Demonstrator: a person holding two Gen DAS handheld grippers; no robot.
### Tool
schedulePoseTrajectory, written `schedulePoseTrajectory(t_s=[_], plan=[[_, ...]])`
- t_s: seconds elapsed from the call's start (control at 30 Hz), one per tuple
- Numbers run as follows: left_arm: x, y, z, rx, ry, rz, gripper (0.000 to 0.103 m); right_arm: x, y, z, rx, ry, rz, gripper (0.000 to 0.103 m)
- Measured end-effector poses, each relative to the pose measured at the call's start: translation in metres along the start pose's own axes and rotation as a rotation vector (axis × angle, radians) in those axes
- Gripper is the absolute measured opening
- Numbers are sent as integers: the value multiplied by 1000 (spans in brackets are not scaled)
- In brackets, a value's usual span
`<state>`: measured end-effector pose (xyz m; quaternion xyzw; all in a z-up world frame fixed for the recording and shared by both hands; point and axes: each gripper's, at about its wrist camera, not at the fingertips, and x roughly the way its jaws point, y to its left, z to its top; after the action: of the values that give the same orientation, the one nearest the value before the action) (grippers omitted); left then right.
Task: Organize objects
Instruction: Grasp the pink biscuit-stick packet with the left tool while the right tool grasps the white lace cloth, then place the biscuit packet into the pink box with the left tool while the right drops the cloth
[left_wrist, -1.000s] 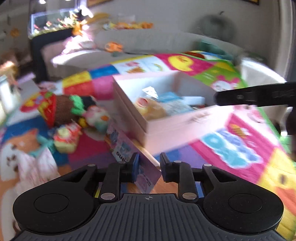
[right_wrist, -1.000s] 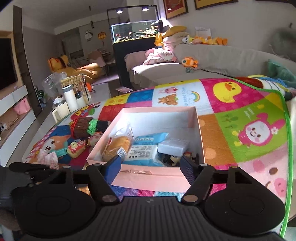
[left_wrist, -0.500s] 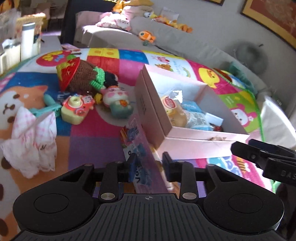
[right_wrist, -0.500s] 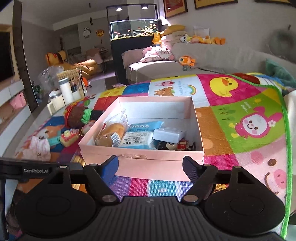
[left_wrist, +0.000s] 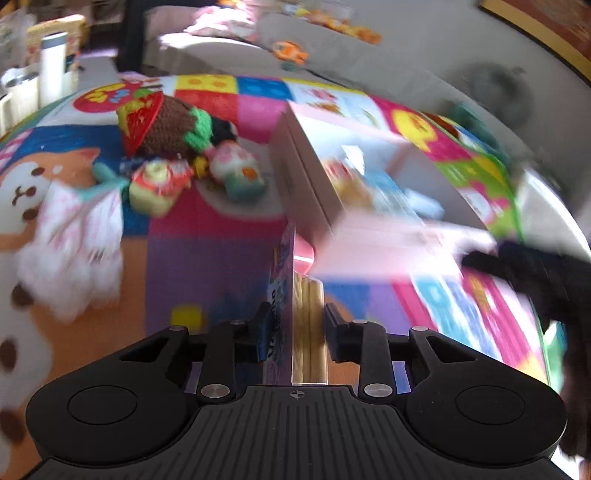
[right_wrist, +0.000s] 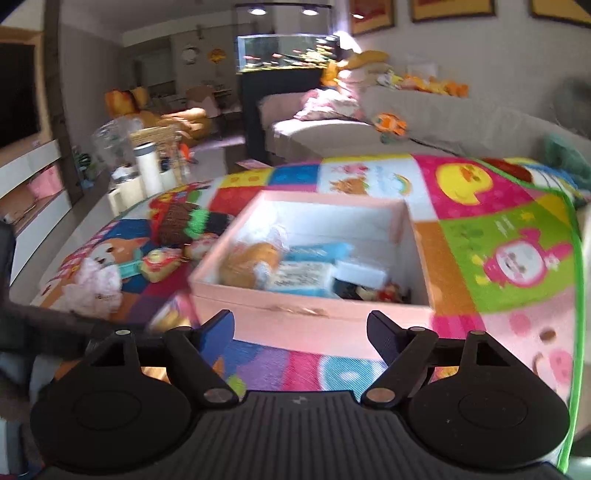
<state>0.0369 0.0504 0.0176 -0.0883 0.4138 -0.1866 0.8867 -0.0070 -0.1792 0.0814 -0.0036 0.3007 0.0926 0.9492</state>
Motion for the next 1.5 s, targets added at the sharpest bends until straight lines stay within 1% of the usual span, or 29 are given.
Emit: schedulePoseTrajectory(t_s=[0.07, 0.13, 0.2, 0.27, 0.33, 0.4, 0.5, 0.53, 0.57, 0.6, 0.63, 0.67, 0.73, 0.8, 0.87, 0.97, 1.07, 1.17, 1.2, 1.27, 1.33, 1.4, 1.5], plan=[[-19, 6, -18, 18, 8, -41, 33, 4, 10, 9, -39, 7, 47, 80], [-34, 15, -30, -6, 14, -66, 33, 14, 22, 24, -57, 40, 145, 80], [-47, 24, -38, -26, 3, -43, 33, 32, 35, 41, -48, 107, 287, 80], [-55, 30, -41, -27, -10, -12, 33, 55, 55, 58, -37, 194, 414, 80], [-59, 36, -42, -43, -22, -1, 33, 76, 82, 72, -53, 243, 499, 80], [-61, 41, -42, -70, -29, -5, 33, 93, 116, 81, -105, 267, 539, 79], [-61, 43, -40, -89, -34, -10, 33, 126, 160, 83, -137, 368, 531, 79], [-59, 43, -39, -89, -34, -11, 34, 135, 171, 80, -155, 389, 525, 79], [-59, 43, -39, -89, -32, -14, 34, 142, 180, 76, -181, 406, 508, 70], [-59, 43, -38, -88, -31, -17, 34, 147, 188, 69, -213, 423, 488, 44], [-58, 44, -37, -87, -29, -21, 35, 149, 192, 63, -240, 439, 473, 31], [-58, 45, -36, -88, -28, -25, 35, 149, 192, 59, -250, 442, 463, 23], [-58, 46, -34, -100, -32, -32, 35, 140, 184, 59, -238, 405, 464, 21], [-56, 47, -31, -109, -35, -31, 35, 118, 167, 62, -239, 332, 451, 20], [-52, 44, -28, -118, -41, -19, 35, 93, 142, 65, -225, 270, 439, 20], [-50, 42, -25, -151, -52, -3, 34, 60, 97, 66, -162, 221, 408, 19], [-49, 37, -25, -139, -57, 25, 34, 31, 52, 55, -121, 199, 333, 19], [-46, 28, -25, -98, -53, 69, 33, 4, 20, 30, -127, 181, 221, 19], [-45, 26, -25, -92, -49, 71, 32, -4, 11, 23, -124, 187, 206, 19], [-45, 21, -26, -84, -46, 65, 31, -18, -5, 8, -104, 200, 190, 19], [-45, 16, -25, -79, -51, 51, 29, -31, -16, -5, -91, 195, 172, 19], [-49, 10, -17, -85, -72, 20, 26, -43, -25, -13, -83, 167, 149, 19], [-56, -2, 5, -71, -118, -17, 26, -58, -39, -15, -51, 109, 136, 19]])
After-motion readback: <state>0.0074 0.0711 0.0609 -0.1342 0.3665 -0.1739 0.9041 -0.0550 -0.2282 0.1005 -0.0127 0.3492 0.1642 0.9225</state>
